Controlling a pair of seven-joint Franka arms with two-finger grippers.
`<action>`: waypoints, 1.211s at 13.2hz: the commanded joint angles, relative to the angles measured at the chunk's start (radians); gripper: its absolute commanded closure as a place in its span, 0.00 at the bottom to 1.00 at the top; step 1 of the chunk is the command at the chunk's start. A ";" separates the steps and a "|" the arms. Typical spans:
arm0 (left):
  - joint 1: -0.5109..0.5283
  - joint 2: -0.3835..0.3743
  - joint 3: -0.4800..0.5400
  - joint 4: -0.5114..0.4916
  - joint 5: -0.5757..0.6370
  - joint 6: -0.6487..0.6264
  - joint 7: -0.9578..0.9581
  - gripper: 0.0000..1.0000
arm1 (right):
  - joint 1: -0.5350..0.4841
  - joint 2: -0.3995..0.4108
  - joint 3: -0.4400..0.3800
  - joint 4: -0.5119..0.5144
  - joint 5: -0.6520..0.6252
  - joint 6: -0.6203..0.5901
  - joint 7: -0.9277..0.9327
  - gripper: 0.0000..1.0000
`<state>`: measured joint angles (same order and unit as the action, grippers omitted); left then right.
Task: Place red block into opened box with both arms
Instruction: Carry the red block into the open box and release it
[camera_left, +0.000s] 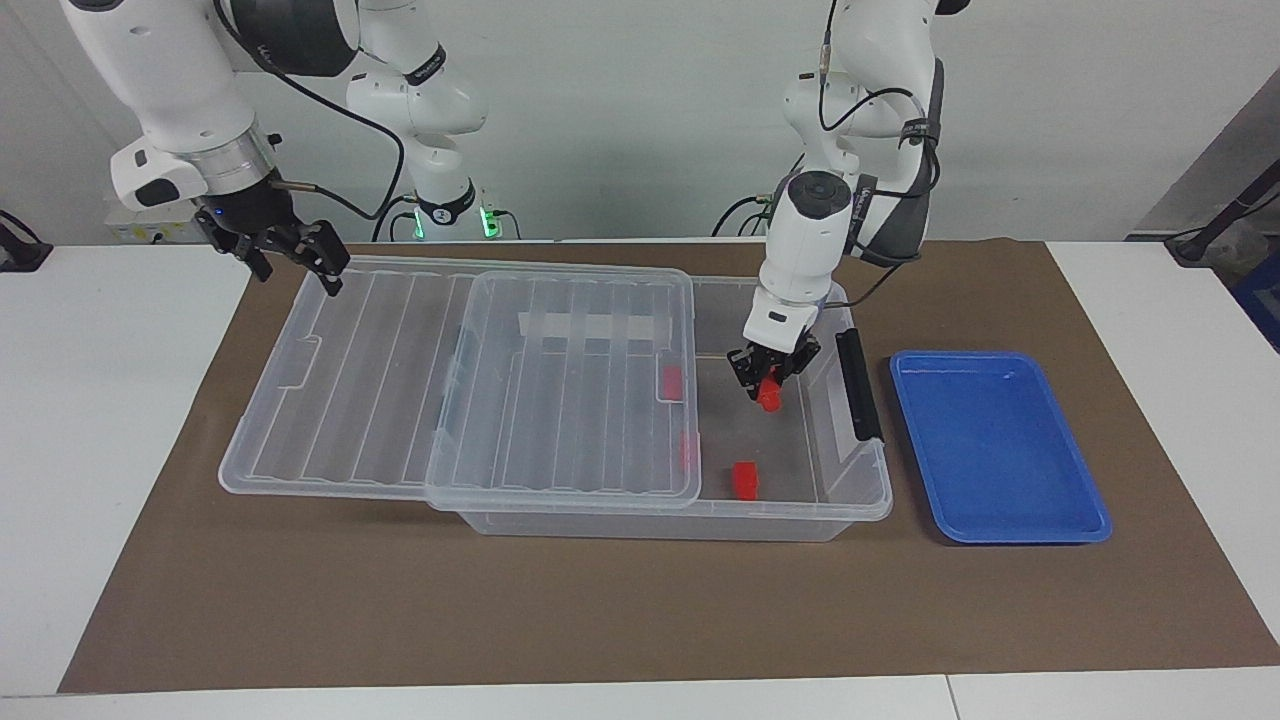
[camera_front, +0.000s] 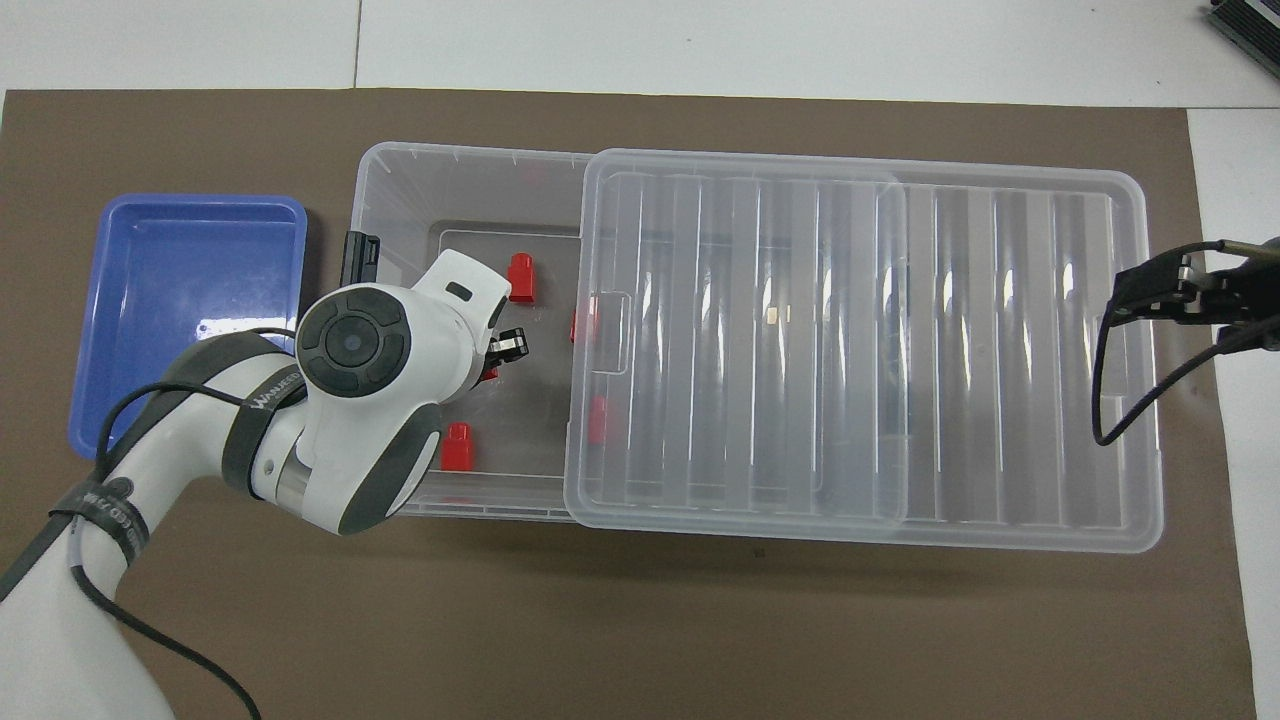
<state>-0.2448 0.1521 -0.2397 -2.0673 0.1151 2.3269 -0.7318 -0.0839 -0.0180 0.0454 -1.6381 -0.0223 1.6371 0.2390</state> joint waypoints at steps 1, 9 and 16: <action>-0.008 0.003 0.008 -0.069 0.044 0.081 -0.001 1.00 | -0.048 -0.074 0.005 -0.146 0.008 0.117 -0.053 1.00; -0.022 0.096 0.010 -0.060 0.146 0.181 -0.074 1.00 | -0.258 -0.094 0.002 -0.414 0.002 0.424 -0.109 1.00; -0.014 0.078 0.007 0.010 0.137 0.056 -0.109 0.02 | -0.257 -0.057 0.004 -0.439 0.002 0.475 -0.106 1.00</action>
<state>-0.2550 0.2472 -0.2386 -2.1060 0.2335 2.4649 -0.8016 -0.3405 -0.0670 0.0451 -2.0660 -0.0224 2.1000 0.1491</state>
